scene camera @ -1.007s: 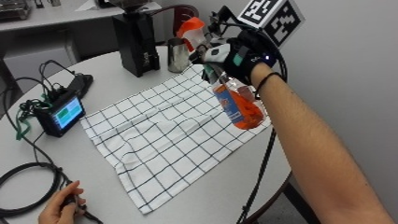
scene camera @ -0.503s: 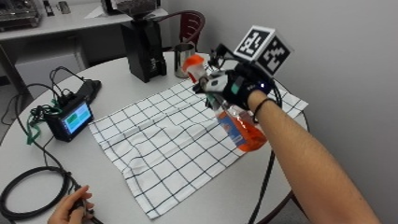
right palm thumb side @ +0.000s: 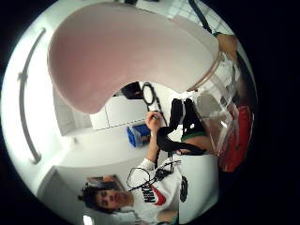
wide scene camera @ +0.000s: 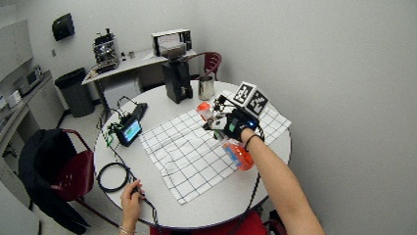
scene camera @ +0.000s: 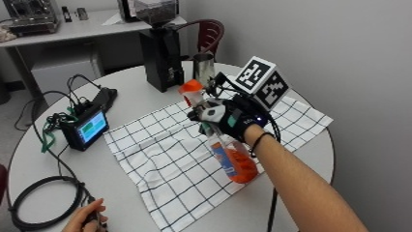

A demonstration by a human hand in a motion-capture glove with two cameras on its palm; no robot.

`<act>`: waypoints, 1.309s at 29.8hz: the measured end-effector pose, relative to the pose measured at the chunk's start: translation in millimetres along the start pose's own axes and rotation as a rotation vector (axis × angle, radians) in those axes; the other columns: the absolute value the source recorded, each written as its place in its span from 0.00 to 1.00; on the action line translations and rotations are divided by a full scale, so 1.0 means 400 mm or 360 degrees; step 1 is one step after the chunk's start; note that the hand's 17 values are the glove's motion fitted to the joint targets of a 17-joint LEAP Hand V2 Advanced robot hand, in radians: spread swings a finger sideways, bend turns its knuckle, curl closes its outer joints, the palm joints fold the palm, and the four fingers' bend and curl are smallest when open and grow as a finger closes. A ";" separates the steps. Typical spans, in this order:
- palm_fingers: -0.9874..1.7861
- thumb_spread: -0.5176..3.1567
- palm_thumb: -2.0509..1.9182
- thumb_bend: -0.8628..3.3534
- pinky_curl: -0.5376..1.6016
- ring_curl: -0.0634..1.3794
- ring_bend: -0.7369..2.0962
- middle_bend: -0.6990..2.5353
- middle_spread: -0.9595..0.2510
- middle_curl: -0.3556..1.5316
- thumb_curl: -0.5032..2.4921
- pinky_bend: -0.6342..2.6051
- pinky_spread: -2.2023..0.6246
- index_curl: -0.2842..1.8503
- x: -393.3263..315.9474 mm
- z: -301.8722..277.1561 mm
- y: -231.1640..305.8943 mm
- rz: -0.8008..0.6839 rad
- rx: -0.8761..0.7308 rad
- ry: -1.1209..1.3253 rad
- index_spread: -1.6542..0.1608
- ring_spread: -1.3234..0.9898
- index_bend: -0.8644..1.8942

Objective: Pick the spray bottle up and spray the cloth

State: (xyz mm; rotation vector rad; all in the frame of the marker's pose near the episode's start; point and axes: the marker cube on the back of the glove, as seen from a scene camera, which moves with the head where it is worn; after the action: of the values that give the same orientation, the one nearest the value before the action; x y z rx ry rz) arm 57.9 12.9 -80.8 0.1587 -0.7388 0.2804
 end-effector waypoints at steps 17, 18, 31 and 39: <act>0.71 0.42 0.73 0.20 0.41 0.32 0.49 0.41 0.75 0.43 0.34 0.25 0.84 0.20 -0.245 0.205 -0.056 -0.0726 0.0298 -0.0570 0.73 0.54 0.33; 0.71 0.42 0.73 0.20 0.41 0.32 0.49 0.41 0.74 0.43 0.34 0.25 0.84 0.20 -0.250 0.226 -0.061 -0.0736 0.0294 -0.0580 0.73 0.54 0.34; 0.71 0.42 0.73 0.20 0.40 0.33 0.49 0.40 0.72 0.43 0.34 0.25 0.85 0.20 -0.257 0.391 -0.124 -0.0720 0.0254 -0.0592 0.72 0.52 0.34; 0.71 0.42 0.73 0.20 0.39 0.33 0.49 0.40 0.72 0.43 0.33 0.25 0.85 0.21 -0.251 0.417 -0.133 -0.0661 0.0217 -0.0522 0.73 0.52 0.34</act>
State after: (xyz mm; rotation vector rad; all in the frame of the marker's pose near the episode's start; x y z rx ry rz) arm -103.2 -97.3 -30.0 0.4890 -0.9899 -0.0962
